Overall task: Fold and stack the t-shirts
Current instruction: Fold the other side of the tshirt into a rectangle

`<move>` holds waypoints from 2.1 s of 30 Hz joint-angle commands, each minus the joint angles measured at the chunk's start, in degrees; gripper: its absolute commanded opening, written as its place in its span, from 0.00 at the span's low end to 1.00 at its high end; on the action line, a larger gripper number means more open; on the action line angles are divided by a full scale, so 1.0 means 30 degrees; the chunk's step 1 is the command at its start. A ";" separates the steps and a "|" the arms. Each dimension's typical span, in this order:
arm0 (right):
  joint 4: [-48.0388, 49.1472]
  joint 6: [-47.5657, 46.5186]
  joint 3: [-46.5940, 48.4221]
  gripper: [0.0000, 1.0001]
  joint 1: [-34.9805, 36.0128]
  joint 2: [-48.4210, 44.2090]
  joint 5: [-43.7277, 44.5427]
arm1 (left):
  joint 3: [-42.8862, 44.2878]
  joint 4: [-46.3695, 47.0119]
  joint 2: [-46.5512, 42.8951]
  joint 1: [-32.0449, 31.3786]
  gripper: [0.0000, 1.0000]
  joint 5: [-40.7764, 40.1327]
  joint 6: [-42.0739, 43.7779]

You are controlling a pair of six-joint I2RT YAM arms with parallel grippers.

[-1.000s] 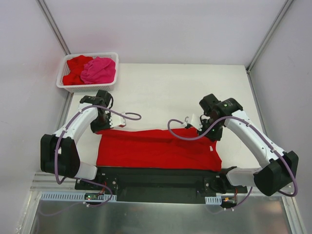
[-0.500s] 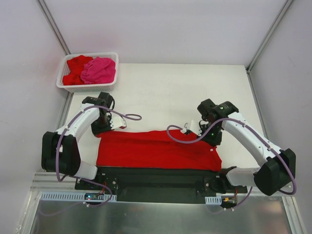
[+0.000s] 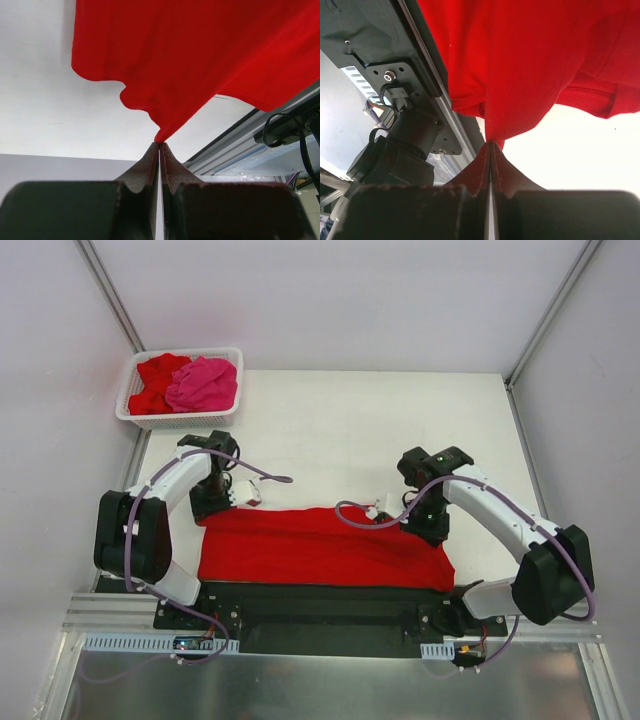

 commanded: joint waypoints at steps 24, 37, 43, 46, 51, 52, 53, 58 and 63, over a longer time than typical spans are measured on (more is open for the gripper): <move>-0.2955 -0.0163 0.0385 0.01 0.0468 0.0479 -0.0924 | 0.1060 -0.0976 0.0063 -0.0477 0.80 -0.0314 -0.0546; -0.3218 -0.0280 0.0267 0.01 0.0644 0.0391 -0.0983 | 0.1764 -0.0976 0.0854 -0.0770 0.84 -0.0314 -0.0839; -0.3833 -0.0485 0.0384 0.01 0.0703 0.0332 -0.1188 | 0.1910 -0.0947 0.1147 -0.0799 0.84 -0.0285 -0.0985; -0.4272 -0.0573 0.0502 0.01 0.0761 0.0362 -0.1567 | 0.1939 -0.0976 0.1235 -0.0829 0.85 -0.0314 -0.0985; -0.4741 -0.0691 0.0414 0.01 0.0849 0.0362 -0.2358 | 0.1969 -0.0947 0.1352 -0.0829 0.85 -0.0373 -0.0927; -0.4800 -0.0691 0.0414 0.01 0.0849 0.0333 -0.2592 | 0.1969 -0.0975 0.1352 -0.0829 0.85 -0.0373 -0.0927; -0.4888 -0.0691 0.0356 0.01 0.0965 0.0303 -0.2710 | 0.1998 -0.0976 0.1352 -0.0858 0.85 -0.0402 -0.0927; -0.5327 -0.0661 0.0063 0.01 0.1318 -0.0048 -0.3354 | 0.1794 -0.0947 0.1294 -0.0858 0.86 -0.0460 -0.0722; -0.5942 -0.0778 -0.0259 0.01 0.1757 -0.0283 -0.3648 | 0.1764 -0.0975 0.1294 -0.0858 0.86 -0.0548 -0.0488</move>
